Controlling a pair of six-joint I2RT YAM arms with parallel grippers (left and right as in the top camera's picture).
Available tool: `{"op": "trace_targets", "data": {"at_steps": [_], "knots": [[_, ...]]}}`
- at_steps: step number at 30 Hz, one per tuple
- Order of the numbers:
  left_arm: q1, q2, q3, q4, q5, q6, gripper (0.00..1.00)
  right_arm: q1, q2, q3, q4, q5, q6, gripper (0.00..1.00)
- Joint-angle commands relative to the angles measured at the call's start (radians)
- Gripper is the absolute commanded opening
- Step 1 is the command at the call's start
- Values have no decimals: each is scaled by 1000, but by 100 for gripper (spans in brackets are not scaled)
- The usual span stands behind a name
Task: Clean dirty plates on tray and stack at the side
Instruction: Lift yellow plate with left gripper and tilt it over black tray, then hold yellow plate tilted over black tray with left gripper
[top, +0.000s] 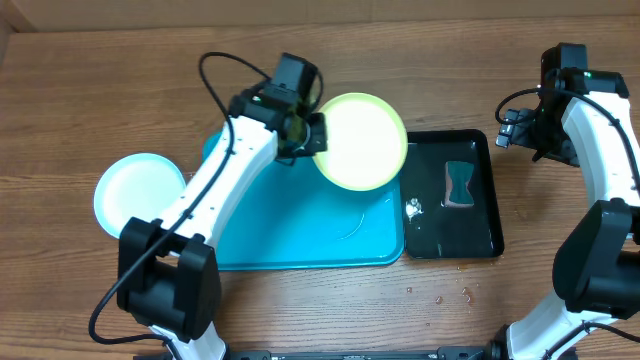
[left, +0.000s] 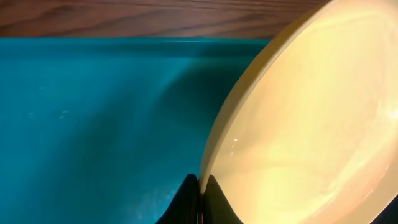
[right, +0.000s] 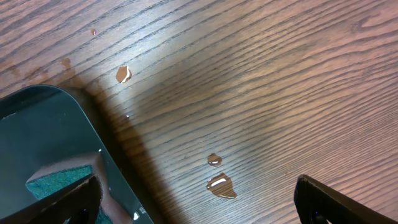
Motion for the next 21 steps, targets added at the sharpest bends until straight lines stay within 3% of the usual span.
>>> {"op": "trace_targets", "data": {"at_steps": [1, 8, 21], "knots": [[-50, -5, 30, 33, 16, 7, 4, -5, -16, 10, 4, 7, 7, 100], [-152, -5, 30, 93, -79, -11, 4, -5, -16, 10, 4, 7, 7, 100], [-362, -5, 69, 118, -412, 18, 4, -5, -16, 10, 4, 7, 7, 100]]}}
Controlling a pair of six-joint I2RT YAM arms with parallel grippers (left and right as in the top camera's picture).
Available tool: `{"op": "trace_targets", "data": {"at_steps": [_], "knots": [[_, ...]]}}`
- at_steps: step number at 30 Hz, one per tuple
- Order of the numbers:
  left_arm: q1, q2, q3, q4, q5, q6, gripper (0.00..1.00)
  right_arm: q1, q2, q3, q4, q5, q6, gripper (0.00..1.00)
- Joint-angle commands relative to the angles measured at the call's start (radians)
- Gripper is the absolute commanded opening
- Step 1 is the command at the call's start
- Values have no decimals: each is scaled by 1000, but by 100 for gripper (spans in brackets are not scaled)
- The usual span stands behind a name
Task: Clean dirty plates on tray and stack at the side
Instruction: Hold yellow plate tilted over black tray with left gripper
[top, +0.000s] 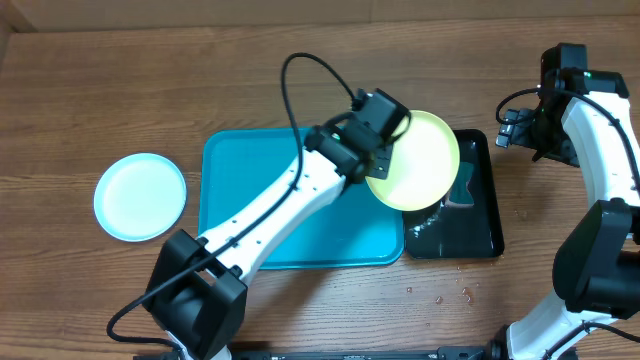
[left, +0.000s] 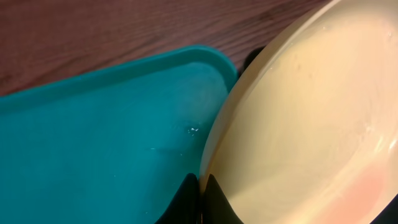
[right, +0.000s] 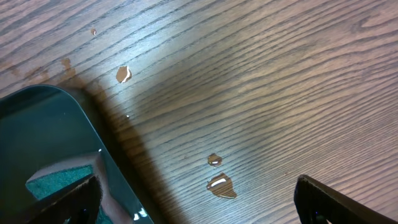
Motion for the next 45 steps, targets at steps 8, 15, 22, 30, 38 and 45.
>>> {"op": "trace_targets", "data": {"at_steps": [8, 15, 22, 30, 38, 45], "knots": [[-191, -5, 145, -8, -412, 128, 4, -5, -16, 10, 4, 7, 7, 100], [-336, -5, 150, -3, -737, 248, 4, -5, -16, 10, 4, 7, 7, 100], [-431, -5, 150, 12, -961, 338, 4, -5, -16, 10, 4, 7, 7, 100], [-463, -5, 150, 28, -1030, 360, 4, -5, -16, 10, 4, 7, 7, 100], [-462, -5, 150, 34, -1029, 360, 4, -5, -16, 10, 4, 7, 7, 100], [-462, -5, 150, 35, -1023, 359, 4, -5, -16, 10, 4, 7, 7, 100]]}}
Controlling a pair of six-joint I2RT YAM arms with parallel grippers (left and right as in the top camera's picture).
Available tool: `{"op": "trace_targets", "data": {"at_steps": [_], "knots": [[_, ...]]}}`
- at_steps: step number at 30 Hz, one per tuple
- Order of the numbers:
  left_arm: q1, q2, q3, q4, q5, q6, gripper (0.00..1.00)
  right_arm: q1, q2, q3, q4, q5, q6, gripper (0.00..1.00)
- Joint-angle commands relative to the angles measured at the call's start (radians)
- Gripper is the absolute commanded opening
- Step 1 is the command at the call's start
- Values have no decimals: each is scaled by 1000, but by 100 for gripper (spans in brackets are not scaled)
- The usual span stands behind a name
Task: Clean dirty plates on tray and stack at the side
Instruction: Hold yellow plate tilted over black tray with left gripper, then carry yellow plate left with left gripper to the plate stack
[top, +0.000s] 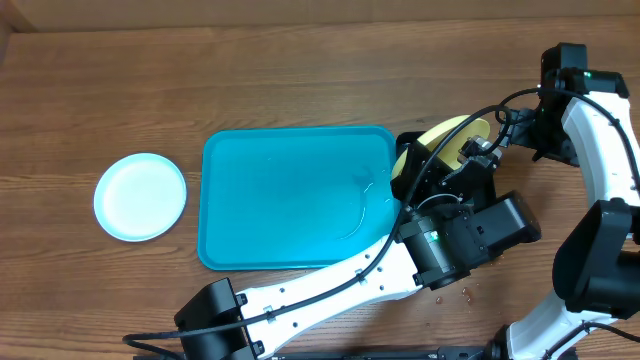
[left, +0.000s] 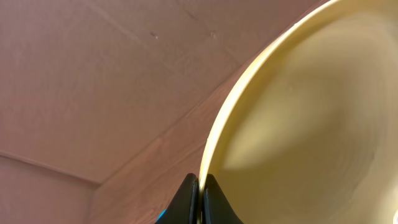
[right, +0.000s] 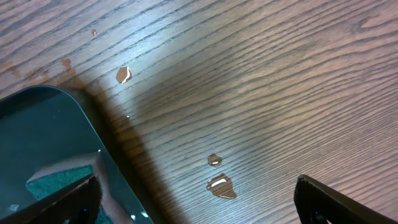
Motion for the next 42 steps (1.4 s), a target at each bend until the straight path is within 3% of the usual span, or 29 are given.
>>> {"op": "trace_targets", "data": {"at_steps": [1, 23, 26, 30, 33, 42], "knots": [[-3, -5, 28, 8, -23, 11, 4, -5, -16, 10, 3, 7, 7, 100], [0, -5, 27, 6, 16, -1, 4, -5, -16, 10, 3, 7, 7, 100], [7, -4, 27, -25, 81, -72, 4, -5, -16, 10, 3, 7, 7, 100], [49, -4, 26, -122, 264, -249, 4, -5, -16, 10, 3, 7, 7, 100], [121, -4, 26, -188, 507, -374, 4, -5, -16, 10, 3, 7, 7, 100], [493, -4, 26, -304, 1178, -426, 4, -5, -16, 10, 3, 7, 7, 100]]}}
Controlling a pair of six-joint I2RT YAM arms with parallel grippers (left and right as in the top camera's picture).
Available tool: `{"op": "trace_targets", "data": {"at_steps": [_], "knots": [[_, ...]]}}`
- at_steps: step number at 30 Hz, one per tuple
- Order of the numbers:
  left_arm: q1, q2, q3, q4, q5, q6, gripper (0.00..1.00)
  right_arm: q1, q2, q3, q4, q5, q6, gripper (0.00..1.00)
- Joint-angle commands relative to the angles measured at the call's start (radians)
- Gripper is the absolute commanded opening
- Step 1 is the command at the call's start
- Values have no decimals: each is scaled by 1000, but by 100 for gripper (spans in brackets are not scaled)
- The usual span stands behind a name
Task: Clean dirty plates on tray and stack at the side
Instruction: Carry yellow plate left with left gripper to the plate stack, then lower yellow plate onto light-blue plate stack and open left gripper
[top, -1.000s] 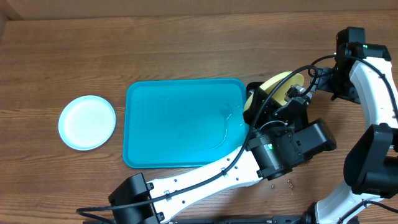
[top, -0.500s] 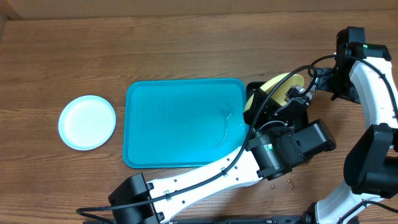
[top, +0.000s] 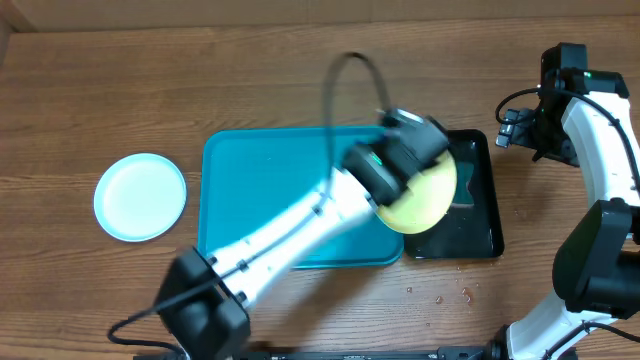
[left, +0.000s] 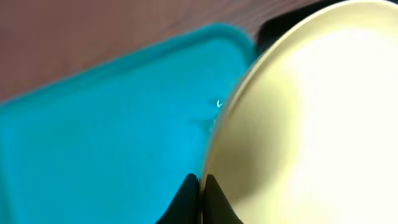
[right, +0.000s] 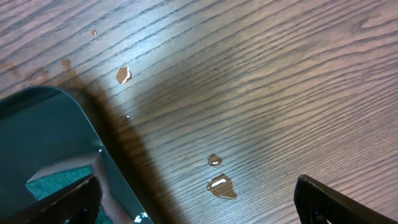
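Observation:
My left gripper (top: 404, 166) is shut on the rim of a pale yellow plate (top: 424, 196). The plate hangs over the seam between the teal tray (top: 270, 210) and the black tray (top: 482, 215). In the left wrist view the black fingertips (left: 200, 198) pinch the yellow plate (left: 311, 124) with the teal tray (left: 99, 143) below. A light blue plate (top: 140, 196) lies on the table at the left. My right gripper (right: 200, 202) is open over bare wood, right of the black tray (right: 37, 137).
A green sponge (right: 57, 178) lies in the black tray. Water drops (right: 221, 185) spot the wood beside that tray. More drops (top: 440, 296) lie in front of it. The right arm (top: 600, 130) stands along the table's right edge.
The yellow plate stood steeply on edge above the black tray with the left wrist camera facing the wall. It is now lower and flatter, over the edge between the two trays. The right arm has not moved.
My left gripper held the yellow plate over the back right of the teal tray. It then held it over the black tray's left edge, then tipped up on edge above that tray. Now the plate is level again by the trays' seam. The right gripper stayed open throughout.

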Motion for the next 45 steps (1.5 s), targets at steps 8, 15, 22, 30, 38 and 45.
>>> {"op": "trace_targets", "data": {"at_steps": [8, 15, 22, 30, 38, 45], "knots": [[509, -5, 23, -163, 471, -44, 4, -5, -16, 10, 3, 7, 7, 100], [839, -5, -1, -284, 366, -43, 4, -5, -16, 10, 3, 7, 7, 100], [1093, -5, -71, -290, 328, -51, 5, -5, -16, 10, 3, 7, 7, 100], [1394, -5, -113, -287, 327, -27, 4, -5, -16, 10, 3, 7, 7, 100], [1489, -4, -131, -256, 328, -25, 5, -5, -16, 10, 3, 7, 7, 100], [1472, -4, -226, -172, 328, -31, 4, -5, -16, 10, 3, 7, 7, 100]]}}
